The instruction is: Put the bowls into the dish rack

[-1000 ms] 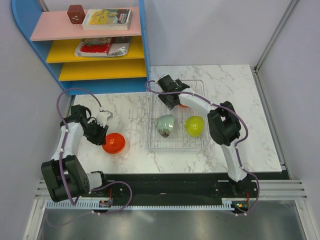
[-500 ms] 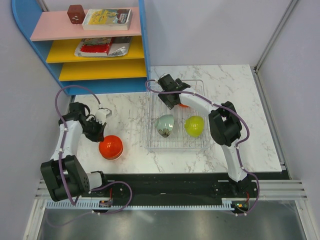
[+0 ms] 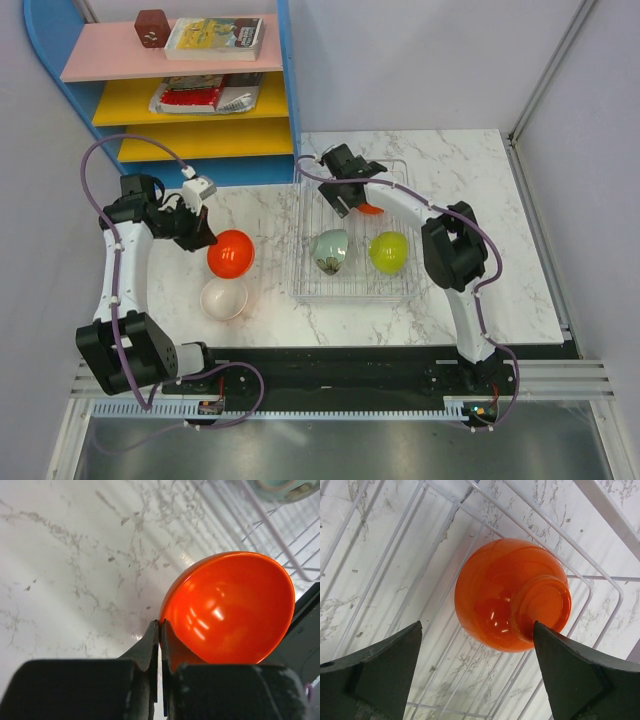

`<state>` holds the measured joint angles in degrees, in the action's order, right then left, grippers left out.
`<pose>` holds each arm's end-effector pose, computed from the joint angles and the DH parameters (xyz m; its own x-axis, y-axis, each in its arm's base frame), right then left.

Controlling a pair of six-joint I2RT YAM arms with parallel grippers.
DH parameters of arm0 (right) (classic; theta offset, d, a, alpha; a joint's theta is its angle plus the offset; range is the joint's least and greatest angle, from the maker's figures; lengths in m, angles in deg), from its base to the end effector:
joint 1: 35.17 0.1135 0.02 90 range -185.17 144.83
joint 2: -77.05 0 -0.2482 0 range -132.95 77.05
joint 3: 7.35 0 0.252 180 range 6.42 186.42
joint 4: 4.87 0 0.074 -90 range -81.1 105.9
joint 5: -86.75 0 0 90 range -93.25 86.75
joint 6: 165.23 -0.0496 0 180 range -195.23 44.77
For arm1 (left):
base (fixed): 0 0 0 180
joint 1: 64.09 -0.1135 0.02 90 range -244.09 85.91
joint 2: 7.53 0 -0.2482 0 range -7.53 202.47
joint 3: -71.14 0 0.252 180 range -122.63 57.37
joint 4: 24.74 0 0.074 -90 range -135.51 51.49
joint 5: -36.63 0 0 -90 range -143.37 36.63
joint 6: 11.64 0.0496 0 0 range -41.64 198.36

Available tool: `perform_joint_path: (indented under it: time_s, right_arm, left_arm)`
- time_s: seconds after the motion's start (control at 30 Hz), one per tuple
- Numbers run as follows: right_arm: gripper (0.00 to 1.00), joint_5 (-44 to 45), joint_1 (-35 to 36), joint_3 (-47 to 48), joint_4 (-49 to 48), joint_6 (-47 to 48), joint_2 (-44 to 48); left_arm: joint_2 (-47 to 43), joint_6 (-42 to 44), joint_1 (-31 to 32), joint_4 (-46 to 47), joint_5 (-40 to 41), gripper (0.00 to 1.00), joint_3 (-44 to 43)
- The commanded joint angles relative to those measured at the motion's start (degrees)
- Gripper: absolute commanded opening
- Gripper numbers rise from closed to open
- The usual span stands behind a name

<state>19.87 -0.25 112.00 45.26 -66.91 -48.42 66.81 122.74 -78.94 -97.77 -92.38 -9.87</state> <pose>0.4056 0.2594 0.1893 -0.6243 -0.5981 -0.5025 -0.4426 0.8008 -0.4034 0.2481 0.0335 0.2787 -0.6015 0.4028 -0.6899 0.6514 0.7473 -0.1317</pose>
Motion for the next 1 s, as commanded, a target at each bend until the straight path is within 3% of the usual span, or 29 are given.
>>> perform_joint_path:
  time_s: [0.0, 0.23, 0.7, 0.97]
  right_arm:
    - [0.98, -9.0, -2.0, 0.7, 1.6, -2.9, 1.2]
    - [0.98, -4.1, -2.0, 1.9, -0.2, -2.8, 3.4]
    - [0.98, -6.5, -7.2, -0.3, 0.4, -5.1, 1.5]
    - [0.98, -8.6, -8.9, 0.5, 0.6, -5.3, 4.0]
  left_arm:
    - [0.2, -2.3, 0.3, -1.4, -12.6, 0.02, -4.3]
    - [0.5, -2.7, 1.6, -1.5, -15.8, 0.02, -5.4]
    - [-4.2, -1.9, 1.8, -1.5, -20.5, 0.02, -5.6]
    - [-1.1, -4.6, 2.3, -0.1, -24.8, 0.02, -10.2]
